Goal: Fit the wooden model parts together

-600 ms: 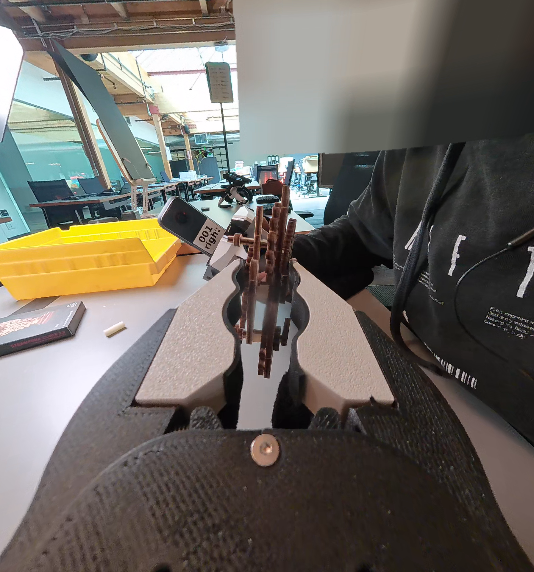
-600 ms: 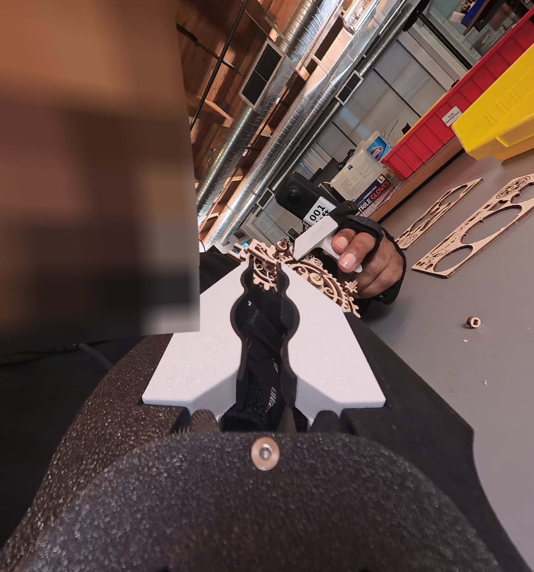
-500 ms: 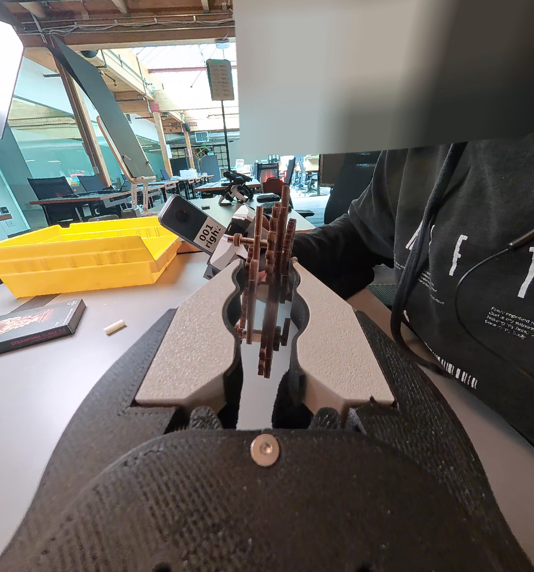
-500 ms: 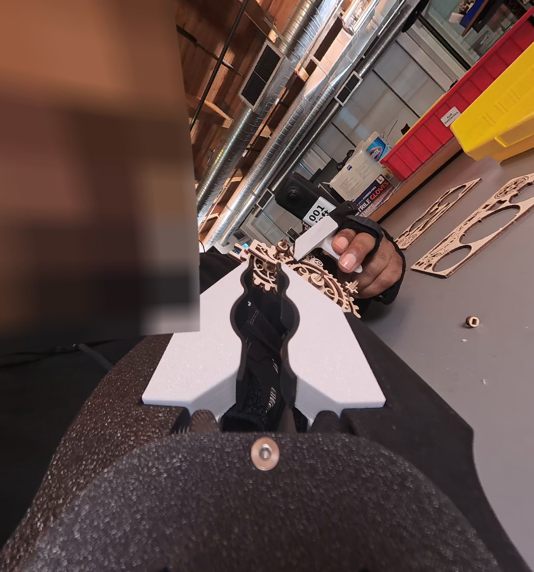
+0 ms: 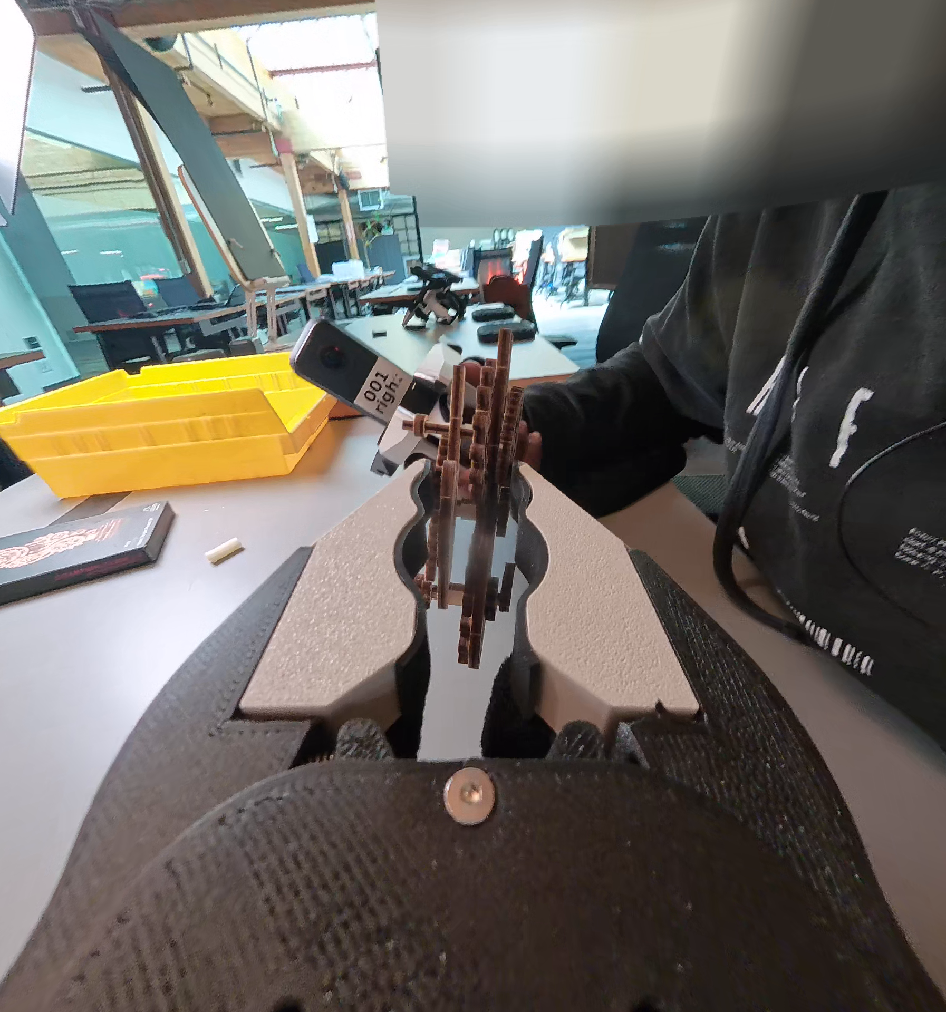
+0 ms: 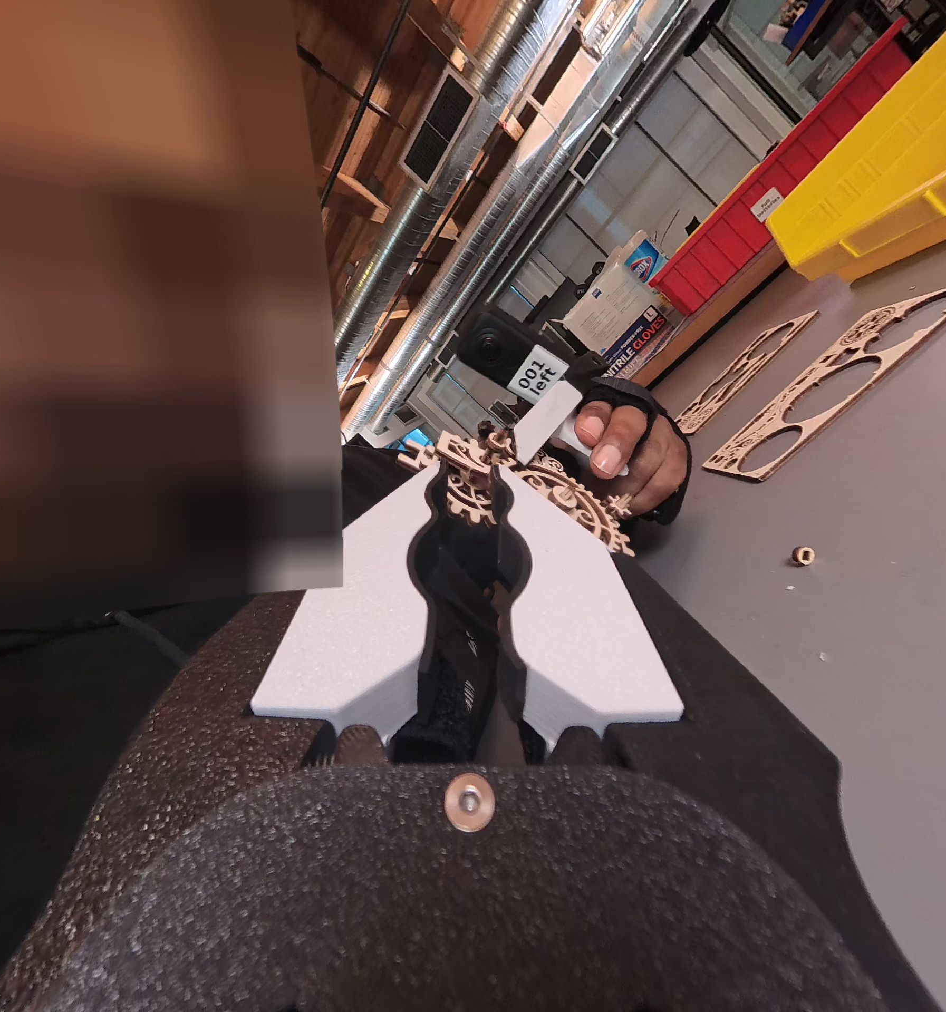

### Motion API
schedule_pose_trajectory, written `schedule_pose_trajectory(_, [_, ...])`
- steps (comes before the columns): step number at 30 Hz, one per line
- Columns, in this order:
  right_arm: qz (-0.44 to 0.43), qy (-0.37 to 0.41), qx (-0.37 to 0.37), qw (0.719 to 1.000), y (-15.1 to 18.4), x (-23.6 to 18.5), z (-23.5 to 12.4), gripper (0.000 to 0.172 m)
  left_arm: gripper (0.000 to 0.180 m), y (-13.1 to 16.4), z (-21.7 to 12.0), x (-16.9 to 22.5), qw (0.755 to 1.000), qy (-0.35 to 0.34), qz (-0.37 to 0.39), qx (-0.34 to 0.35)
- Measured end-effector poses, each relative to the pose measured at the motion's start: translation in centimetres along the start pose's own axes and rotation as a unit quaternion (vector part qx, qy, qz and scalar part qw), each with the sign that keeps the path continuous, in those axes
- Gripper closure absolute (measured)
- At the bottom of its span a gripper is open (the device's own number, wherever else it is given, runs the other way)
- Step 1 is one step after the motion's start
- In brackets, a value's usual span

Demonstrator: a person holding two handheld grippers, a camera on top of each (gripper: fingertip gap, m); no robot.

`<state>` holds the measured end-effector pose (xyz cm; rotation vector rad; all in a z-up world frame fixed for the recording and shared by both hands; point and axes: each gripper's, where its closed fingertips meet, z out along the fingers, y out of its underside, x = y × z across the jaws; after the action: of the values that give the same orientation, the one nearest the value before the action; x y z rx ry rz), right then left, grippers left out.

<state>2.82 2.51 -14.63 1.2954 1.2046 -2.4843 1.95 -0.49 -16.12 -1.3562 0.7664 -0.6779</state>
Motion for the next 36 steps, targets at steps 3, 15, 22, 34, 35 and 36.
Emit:
schedule_pose_trajectory(3, [-0.005,0.013,0.000,1.000,-0.1,0.4,-0.2,0.158,0.156,1.2,0.2,-0.1,0.998,-0.017,0.048,-0.045])
schedule_pose_trajectory(15, [-0.206,0.135,-0.105,0.964,2.1,2.0,-0.1,0.155,0.155,4.2,0.7,-1.1,0.822,-0.140,0.508,-0.215])
schedule_pose_trajectory(22, [-0.326,0.178,-0.153,0.916,3.2,2.3,0.1,0.163,0.155,4.3,1.1,-0.6,0.789,-0.141,0.558,-0.216])
schedule_pose_trajectory(34, [-0.467,0.205,-0.154,0.846,2.8,1.6,0.1,0.166,0.144,3.1,0.8,-1.3,0.817,-0.176,0.519,-0.179])
schedule_pose_trajectory(35, [-0.483,0.211,-0.155,0.836,2.7,1.6,0.1,0.166,0.141,3.0,0.7,-1.4,0.825,-0.177,0.507,-0.176])
schedule_pose_trajectory(36, [-0.498,0.219,-0.158,0.824,2.6,1.7,0.0,0.166,0.140,2.9,0.6,-1.5,0.832,-0.179,0.496,-0.172])
